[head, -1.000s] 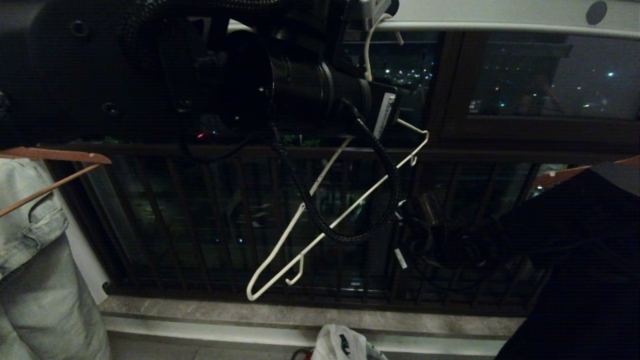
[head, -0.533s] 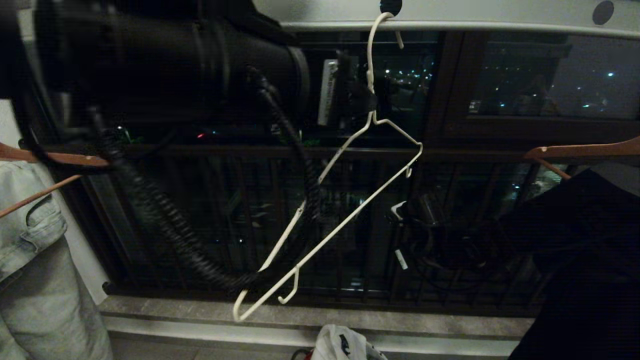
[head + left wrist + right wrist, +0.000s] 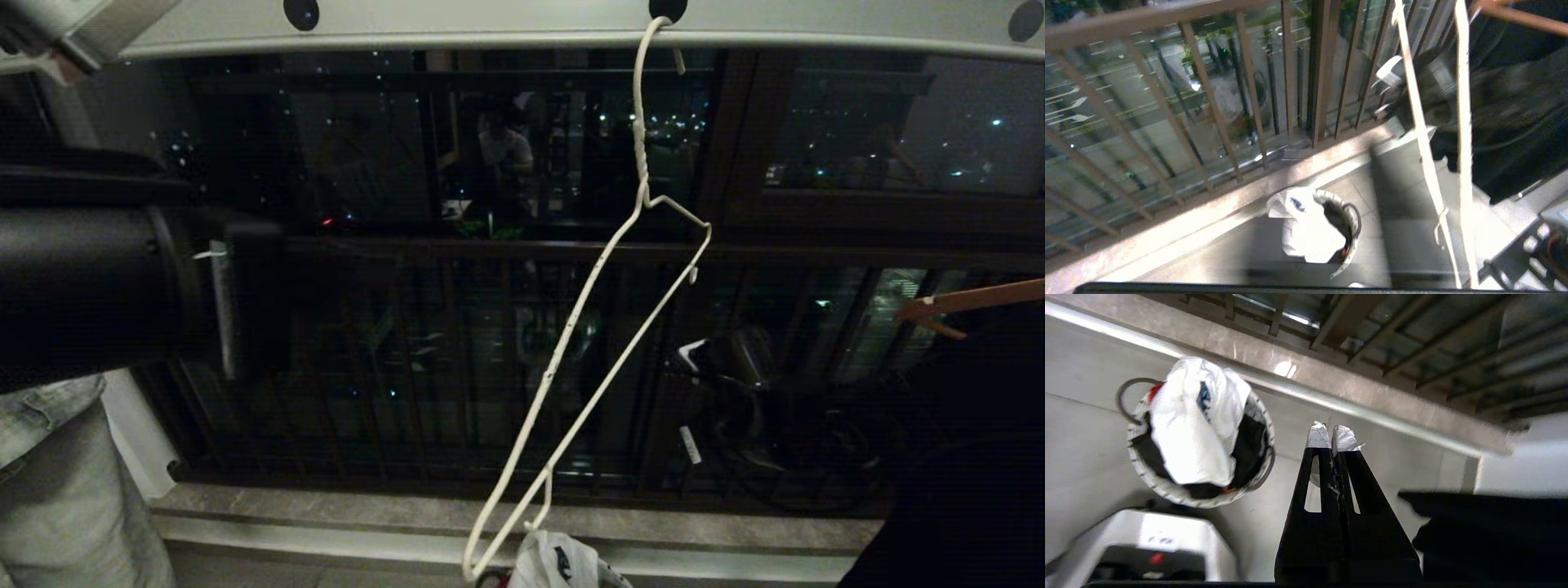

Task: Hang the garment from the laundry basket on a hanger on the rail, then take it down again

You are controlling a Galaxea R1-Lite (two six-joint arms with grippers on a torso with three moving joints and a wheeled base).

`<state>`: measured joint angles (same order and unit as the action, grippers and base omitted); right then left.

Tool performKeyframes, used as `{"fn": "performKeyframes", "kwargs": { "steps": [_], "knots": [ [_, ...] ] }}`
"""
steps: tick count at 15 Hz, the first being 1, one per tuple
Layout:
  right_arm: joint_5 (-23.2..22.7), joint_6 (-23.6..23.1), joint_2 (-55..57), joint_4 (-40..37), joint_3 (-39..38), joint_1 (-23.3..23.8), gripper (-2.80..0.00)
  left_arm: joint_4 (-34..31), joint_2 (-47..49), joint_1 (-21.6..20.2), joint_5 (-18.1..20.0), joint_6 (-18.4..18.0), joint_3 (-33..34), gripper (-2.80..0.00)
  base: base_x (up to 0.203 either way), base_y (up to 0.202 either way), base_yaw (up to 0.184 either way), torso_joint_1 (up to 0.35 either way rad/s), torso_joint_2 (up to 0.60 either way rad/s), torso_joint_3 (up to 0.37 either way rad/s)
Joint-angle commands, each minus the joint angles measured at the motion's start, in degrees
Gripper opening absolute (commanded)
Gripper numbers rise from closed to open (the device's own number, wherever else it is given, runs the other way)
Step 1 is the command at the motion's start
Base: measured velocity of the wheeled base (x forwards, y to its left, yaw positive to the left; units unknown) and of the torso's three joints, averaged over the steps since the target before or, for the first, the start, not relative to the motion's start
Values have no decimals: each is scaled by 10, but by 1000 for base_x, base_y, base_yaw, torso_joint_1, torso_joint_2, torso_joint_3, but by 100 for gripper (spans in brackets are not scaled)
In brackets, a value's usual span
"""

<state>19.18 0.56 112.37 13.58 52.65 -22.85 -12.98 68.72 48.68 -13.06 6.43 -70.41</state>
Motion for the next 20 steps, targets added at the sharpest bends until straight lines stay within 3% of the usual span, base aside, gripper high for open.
{"fn": "performKeyframes", "kwargs": {
  "steps": [1,5,9,12,15,17,19,20],
  "knots": [
    [0,13,-96,0,-66,1,-280,-1,-73,-10,-1,1,69,-280,0,0,0,0,0,0],
    [1,45,-272,-2,-193,16,-280,1,-184,-94,0,1,185,-280,0,0,0,0,0,0],
    [2,54,-528,-46,-228,79,-280,1,-319,-270,3,1,232,-280,0,0,0,0,0,0],
    [11,49,-730,-144,-204,103,-280,1,-427,-395,9,5,265,-280,0,0,0,0,0,0],
    [40,26,-899,-317,-98,115,-280,-1,-521,-446,35,18,306,-280,0,0,0,0,0,0],
    [100,5,-960,-410,-40,123,-280,-1,-560,-471,52,19,351,-280,0,0,0,0,0,0],
    [188,-6,-966,-448,-30,132,-280,-2,-582,-482,96,19,399,-280,0,0,0,0,0,0],
    [189,-18,-965,-451,-29,146,-280,-1,-589,-483,106,18,427,-280,0,0,0,0,0,0]
  ]
}}
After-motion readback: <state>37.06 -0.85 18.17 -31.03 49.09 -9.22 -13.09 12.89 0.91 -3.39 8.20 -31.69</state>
